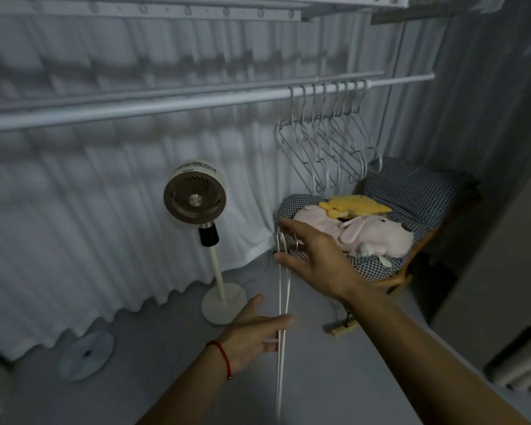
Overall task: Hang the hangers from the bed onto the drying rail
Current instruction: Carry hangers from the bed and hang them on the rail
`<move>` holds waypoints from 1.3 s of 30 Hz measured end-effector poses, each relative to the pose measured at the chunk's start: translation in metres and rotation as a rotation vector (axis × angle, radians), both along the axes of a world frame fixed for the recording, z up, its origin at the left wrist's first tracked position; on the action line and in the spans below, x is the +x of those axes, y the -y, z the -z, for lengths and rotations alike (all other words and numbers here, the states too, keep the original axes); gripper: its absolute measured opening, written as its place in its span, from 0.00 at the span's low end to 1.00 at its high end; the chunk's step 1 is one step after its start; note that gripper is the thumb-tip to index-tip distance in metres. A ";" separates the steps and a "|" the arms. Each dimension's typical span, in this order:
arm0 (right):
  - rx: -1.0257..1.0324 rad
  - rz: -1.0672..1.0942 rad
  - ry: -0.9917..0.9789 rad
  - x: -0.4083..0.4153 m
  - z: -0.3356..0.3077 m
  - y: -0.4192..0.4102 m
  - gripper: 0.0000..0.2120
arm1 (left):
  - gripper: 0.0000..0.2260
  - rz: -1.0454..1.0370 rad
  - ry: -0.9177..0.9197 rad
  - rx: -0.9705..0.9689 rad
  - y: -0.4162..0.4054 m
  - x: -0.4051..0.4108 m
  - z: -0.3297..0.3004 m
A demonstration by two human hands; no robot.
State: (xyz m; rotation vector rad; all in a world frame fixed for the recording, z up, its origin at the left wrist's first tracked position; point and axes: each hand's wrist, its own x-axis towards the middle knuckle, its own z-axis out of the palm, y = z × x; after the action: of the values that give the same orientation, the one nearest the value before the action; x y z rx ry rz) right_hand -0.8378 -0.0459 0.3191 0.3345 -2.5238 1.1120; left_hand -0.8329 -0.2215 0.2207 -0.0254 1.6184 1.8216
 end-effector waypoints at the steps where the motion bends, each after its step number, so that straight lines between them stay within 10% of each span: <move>1: -0.004 -0.024 0.006 -0.007 -0.002 -0.003 0.33 | 0.47 -0.021 0.010 0.017 -0.001 -0.004 -0.002; 16: -0.189 -0.035 0.058 -0.048 -0.002 -0.036 0.31 | 0.42 -0.166 0.001 -0.033 -0.027 -0.048 -0.020; 21: -0.312 -0.041 0.478 -0.047 0.021 -0.043 0.20 | 0.12 -0.267 0.041 -0.048 -0.038 -0.071 -0.057; 25: -0.368 -0.158 0.684 -0.047 0.023 -0.039 0.33 | 0.41 -0.329 -0.054 -0.056 -0.048 -0.098 -0.079; 35: -0.574 -0.115 0.572 -0.092 -0.023 -0.033 0.15 | 0.11 -0.209 -0.223 -0.146 -0.059 -0.173 -0.133; 39: -0.547 -0.017 0.498 -0.112 -0.065 -0.043 0.17 | 0.23 -0.355 -0.436 -0.254 -0.039 -0.210 -0.172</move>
State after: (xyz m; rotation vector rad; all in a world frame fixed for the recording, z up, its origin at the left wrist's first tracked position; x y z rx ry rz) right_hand -0.9500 -0.0026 0.3842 -0.0842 -2.4541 2.0253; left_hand -1.0429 -0.1822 0.3929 -0.0328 2.2672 1.9630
